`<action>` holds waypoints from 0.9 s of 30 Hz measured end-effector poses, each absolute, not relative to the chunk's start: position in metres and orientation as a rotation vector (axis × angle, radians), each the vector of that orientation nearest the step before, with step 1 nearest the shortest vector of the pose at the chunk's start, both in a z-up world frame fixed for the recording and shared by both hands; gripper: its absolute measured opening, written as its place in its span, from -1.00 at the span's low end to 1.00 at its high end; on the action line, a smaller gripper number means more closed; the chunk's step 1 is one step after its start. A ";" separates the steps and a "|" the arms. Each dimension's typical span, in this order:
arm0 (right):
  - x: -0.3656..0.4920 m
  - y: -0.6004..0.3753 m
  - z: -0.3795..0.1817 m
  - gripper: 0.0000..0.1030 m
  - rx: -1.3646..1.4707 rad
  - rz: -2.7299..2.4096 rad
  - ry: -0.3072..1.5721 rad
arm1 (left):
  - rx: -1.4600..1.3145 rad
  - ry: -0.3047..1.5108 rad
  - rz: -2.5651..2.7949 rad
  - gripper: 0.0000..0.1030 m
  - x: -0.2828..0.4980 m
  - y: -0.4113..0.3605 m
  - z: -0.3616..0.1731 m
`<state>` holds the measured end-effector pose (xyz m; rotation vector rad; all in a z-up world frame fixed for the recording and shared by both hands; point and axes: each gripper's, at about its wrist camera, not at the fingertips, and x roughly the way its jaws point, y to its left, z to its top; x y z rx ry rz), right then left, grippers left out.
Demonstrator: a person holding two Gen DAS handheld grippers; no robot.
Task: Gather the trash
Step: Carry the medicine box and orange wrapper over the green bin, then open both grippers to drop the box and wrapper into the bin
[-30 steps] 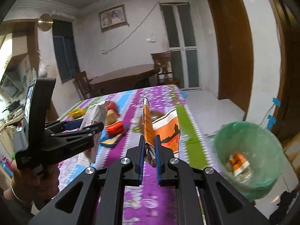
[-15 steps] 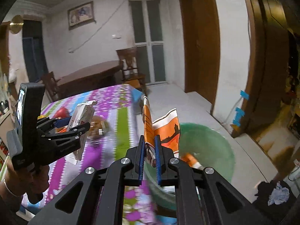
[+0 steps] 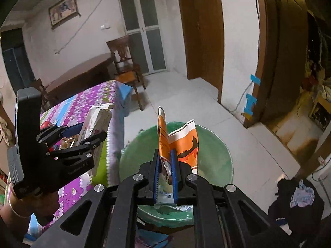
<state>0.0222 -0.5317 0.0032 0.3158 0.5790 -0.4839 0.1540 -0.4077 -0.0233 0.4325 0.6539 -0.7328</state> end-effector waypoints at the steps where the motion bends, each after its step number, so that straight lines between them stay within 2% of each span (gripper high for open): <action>1: 0.022 -0.535 0.003 -0.78 0.322 -0.489 0.586 | 0.433 0.660 -0.747 -0.08 0.155 -0.412 -0.024; 9: 0.023 -0.560 -0.004 -0.78 0.361 -0.525 0.627 | 0.455 0.708 -0.848 -0.08 0.160 -0.446 -0.033; 22: 0.030 -0.571 -0.018 -0.78 0.380 -0.536 0.642 | 0.457 0.713 -0.880 -0.06 0.162 -0.461 -0.041; 25: 0.036 -0.574 -0.021 -0.78 0.378 -0.546 0.629 | 0.447 0.701 -0.862 0.06 0.165 -0.460 -0.039; 26: 0.037 -0.576 -0.023 -0.76 0.385 -0.552 0.623 | 0.441 0.705 -0.857 0.20 0.167 -0.460 -0.039; 27: 0.038 -0.576 -0.025 -0.68 0.391 -0.553 0.627 | 0.437 0.706 -0.854 0.25 0.168 -0.459 -0.038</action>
